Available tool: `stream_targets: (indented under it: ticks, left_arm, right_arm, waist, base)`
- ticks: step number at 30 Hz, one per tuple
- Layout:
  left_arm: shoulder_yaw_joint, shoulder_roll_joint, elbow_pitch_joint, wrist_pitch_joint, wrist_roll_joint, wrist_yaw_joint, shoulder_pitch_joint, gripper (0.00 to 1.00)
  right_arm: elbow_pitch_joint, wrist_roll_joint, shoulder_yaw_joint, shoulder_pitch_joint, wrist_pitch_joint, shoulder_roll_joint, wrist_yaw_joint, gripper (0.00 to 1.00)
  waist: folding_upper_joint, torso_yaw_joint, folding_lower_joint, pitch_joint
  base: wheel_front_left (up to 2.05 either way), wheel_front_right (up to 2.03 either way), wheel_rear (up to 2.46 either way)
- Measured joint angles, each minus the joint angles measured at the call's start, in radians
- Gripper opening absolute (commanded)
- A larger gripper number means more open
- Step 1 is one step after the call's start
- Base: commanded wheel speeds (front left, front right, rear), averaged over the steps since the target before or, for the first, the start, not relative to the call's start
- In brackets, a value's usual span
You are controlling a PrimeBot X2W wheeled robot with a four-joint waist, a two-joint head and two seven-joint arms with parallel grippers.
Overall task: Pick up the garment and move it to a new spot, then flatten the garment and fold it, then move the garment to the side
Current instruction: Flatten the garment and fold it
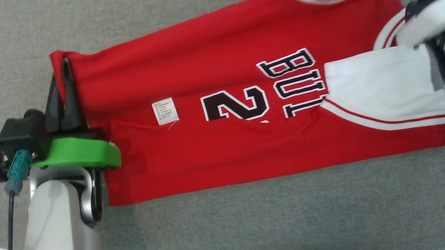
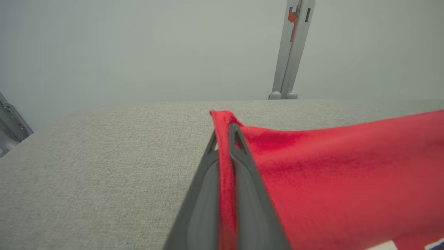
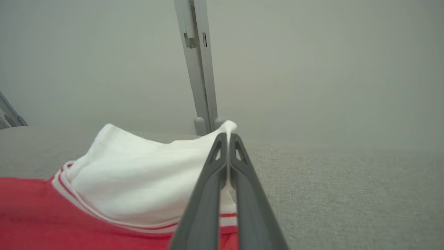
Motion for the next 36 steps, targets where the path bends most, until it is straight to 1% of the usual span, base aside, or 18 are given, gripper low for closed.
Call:
stream_targets:
  ticks: [4,10,14,19,20,21,22,23,24,25,28,30,33,36]
  left_arm:
    - [0.022,0.005,-0.028,0.000,0.022,-0.008,0.081,0.00]
    - [0.059,-0.002,-0.036,0.000,0.026,-0.013,0.185,0.00]
    - [0.068,-0.009,-0.030,0.000,0.025,-0.014,0.237,0.00]
    - [0.052,-0.020,-0.017,0.000,0.005,-0.015,0.290,0.00]
    - [0.054,-0.021,-0.012,0.000,0.000,-0.015,0.300,0.03]
    - [0.058,-0.023,-0.005,0.000,0.000,-0.015,0.306,0.41]
    - [0.068,-0.024,0.003,0.000,0.000,-0.015,0.314,1.00]
    - [0.078,-0.027,0.006,0.000,0.000,-0.015,0.324,1.00]
    - [0.091,-0.028,0.006,0.000,-0.003,-0.015,0.331,1.00]
    - [0.108,-0.029,0.001,0.000,-0.006,-0.014,0.340,1.00]
    - [0.140,-0.029,-0.033,0.000,-0.009,0.001,0.370,1.00]
    - [0.130,-0.030,-0.066,0.000,-0.037,0.021,0.395,1.00]
    - [0.087,-0.030,-0.098,0.000,-0.069,0.045,0.421,1.00]
    - [0.034,-0.031,-0.115,0.000,-0.086,0.062,0.427,1.00]
  right_arm:
    - [-0.091,0.025,-0.019,0.156,0.000,0.026,0.000,0.00]
    - [-0.159,0.057,-0.057,0.346,0.000,0.075,0.000,0.00]
    - [-0.173,0.066,-0.060,0.426,0.000,0.097,0.000,0.00]
    - [-0.172,0.073,-0.070,0.496,0.000,0.122,0.000,0.00]
    - [-0.169,0.073,-0.071,0.508,0.000,0.126,0.000,0.00]
    - [-0.161,0.073,-0.072,0.517,0.000,0.128,0.000,0.00]
    - [-0.149,0.075,-0.073,0.527,0.000,0.131,0.000,0.00]
    - [-0.140,0.080,-0.074,0.536,0.000,0.136,0.000,0.36]
    - [-0.137,0.080,-0.075,0.539,0.000,0.139,0.000,0.84]
    - [-0.136,0.080,-0.074,0.539,0.000,0.140,0.000,1.00]
    - [-0.140,0.082,-0.079,0.537,0.000,0.137,0.000,1.00]
    - [-0.143,0.081,-0.081,0.526,0.000,0.129,0.000,1.00]
    - [-0.130,0.063,-0.084,0.486,0.000,0.115,0.000,1.00]
    - [-0.061,0.024,-0.071,0.441,0.008,0.097,0.000,1.00]
  waist:
    - [0.0000,-0.030,0.0000,-0.038]
    - [0.0000,-0.069,0.0000,-0.096]
    - [0.0000,-0.080,0.0000,-0.128]
    - [0.0000,-0.085,0.0000,-0.166]
    - [0.0001,-0.085,0.0000,-0.172]
    - [0.0000,-0.085,0.0000,-0.177]
    - [0.0000,-0.085,0.0000,-0.183]
    - [0.0000,-0.085,-0.0001,-0.188]
    - [0.0000,-0.085,-0.0001,-0.191]
    - [0.0000,-0.085,0.0000,-0.194]
    - [0.0000,-0.084,0.0000,-0.197]
    - [0.0000,-0.080,0.0000,-0.195]
    - [0.0000,-0.071,0.0000,-0.190]
    - [0.0000,-0.057,0.0000,-0.182]
  base:
    - [0.00,0.00,0.00]
    - [0.00,0.00,0.00]
    - [0.00,0.00,0.00]
    - [0.00,0.00,0.00]
    - [0.00,0.00,0.00]
    - [0.00,0.00,0.00]
    - [0.00,0.00,0.00]
    - [0.00,0.00,0.00]
    - [0.00,0.00,0.00]
    - [0.00,0.00,0.00]
    - [0.00,0.00,0.00]
    - [0.00,0.00,0.00]
    - [0.00,0.00,0.00]
    - [0.00,0.00,0.00]
